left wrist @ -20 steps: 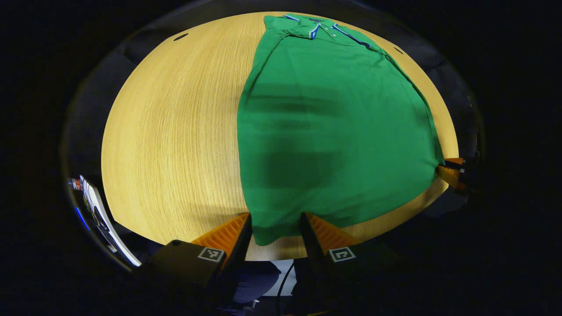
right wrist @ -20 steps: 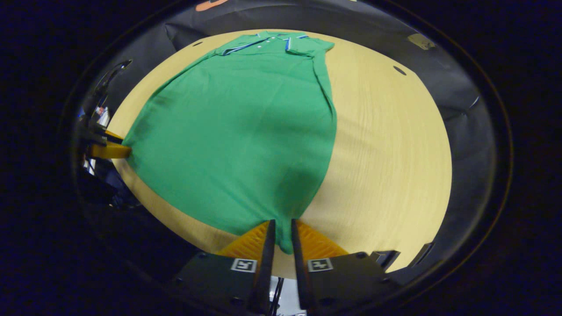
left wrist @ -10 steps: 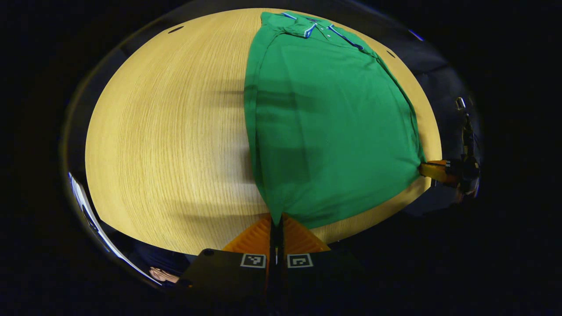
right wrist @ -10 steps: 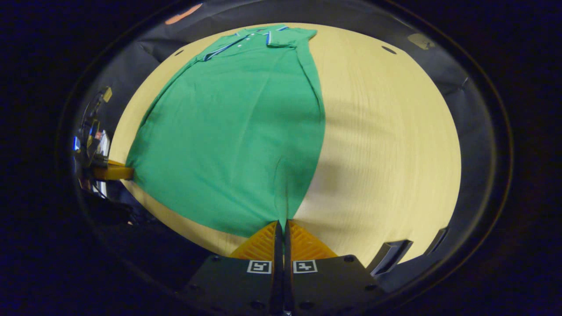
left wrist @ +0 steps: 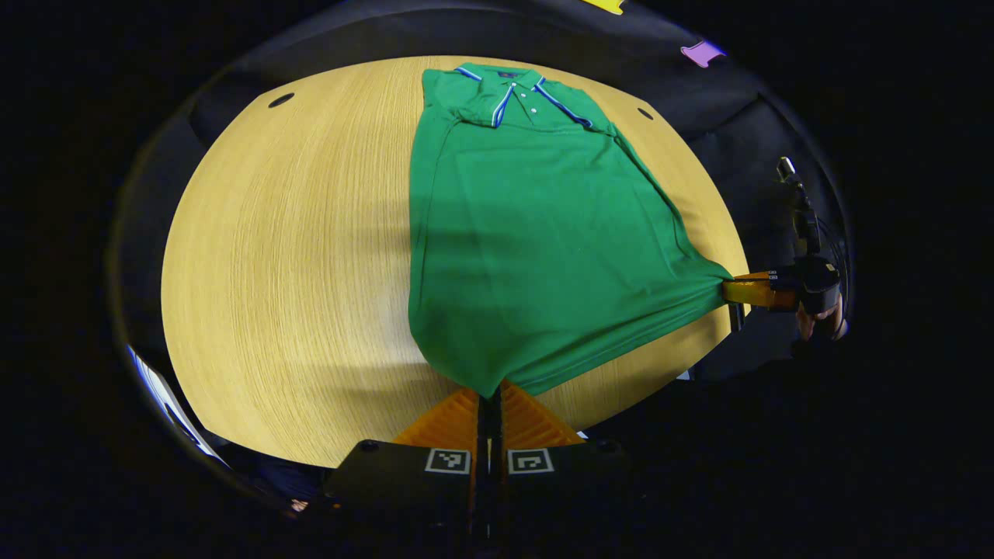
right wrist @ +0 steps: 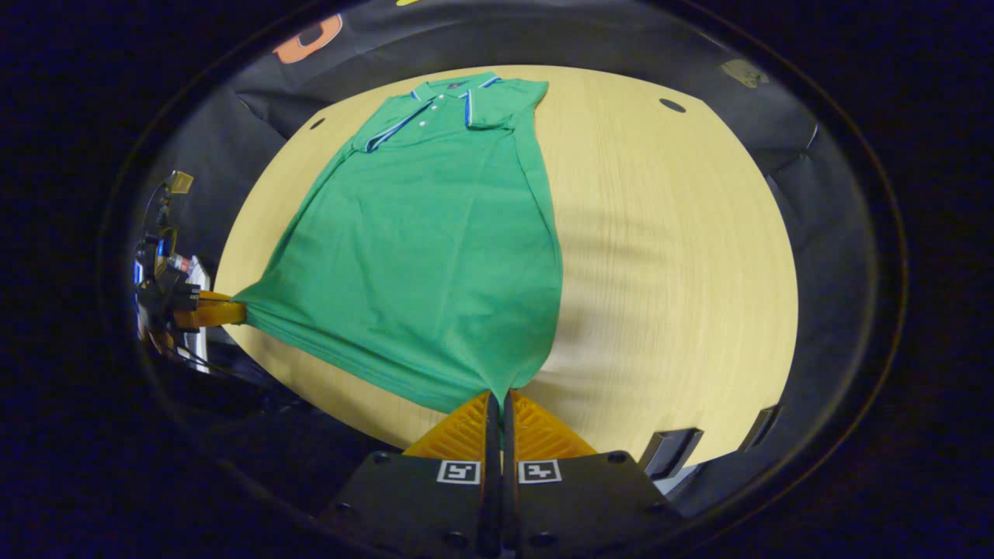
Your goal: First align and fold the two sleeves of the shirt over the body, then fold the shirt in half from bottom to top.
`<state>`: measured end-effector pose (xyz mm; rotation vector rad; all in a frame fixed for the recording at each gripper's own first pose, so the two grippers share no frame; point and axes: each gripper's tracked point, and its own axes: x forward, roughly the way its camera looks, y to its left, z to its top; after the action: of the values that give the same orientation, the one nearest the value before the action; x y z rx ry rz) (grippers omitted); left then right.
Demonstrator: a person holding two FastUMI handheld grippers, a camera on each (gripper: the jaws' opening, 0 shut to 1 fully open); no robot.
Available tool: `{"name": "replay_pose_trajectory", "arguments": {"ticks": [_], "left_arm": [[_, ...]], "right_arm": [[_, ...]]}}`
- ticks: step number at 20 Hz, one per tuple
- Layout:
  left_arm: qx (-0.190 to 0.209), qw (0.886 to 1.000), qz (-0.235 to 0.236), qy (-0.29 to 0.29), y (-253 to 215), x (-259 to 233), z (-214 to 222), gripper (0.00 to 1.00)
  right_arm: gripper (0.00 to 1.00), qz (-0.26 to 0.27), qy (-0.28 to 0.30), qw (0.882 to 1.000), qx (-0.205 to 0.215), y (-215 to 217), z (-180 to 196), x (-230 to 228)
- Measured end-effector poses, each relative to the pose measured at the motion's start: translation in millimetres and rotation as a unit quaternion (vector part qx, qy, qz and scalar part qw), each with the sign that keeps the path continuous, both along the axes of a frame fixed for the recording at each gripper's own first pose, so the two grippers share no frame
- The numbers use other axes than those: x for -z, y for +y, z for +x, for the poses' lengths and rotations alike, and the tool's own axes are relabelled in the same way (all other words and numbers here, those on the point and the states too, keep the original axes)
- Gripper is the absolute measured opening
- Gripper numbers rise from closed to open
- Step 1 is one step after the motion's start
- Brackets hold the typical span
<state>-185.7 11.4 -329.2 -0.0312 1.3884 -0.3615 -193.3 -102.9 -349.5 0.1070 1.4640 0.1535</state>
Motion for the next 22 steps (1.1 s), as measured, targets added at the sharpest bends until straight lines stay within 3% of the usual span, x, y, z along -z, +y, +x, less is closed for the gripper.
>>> {"name": "replay_pose_trajectory", "arguments": {"ticks": [11,22], "left_arm": [[0.028,0.995,-0.01,-0.098,-6.3,-43.4,82.9,0.04],[0.001,0.979,-0.029,-0.2,-3.8,-88.4,182.0,0.04]], "right_arm": [[0.05,0.021,-0.067,0.996,0.056,-6.8,79.0,-49.3],[0.01,0.013,-0.164,0.984,0.072,-24.0,182.9,-102.0]]}}
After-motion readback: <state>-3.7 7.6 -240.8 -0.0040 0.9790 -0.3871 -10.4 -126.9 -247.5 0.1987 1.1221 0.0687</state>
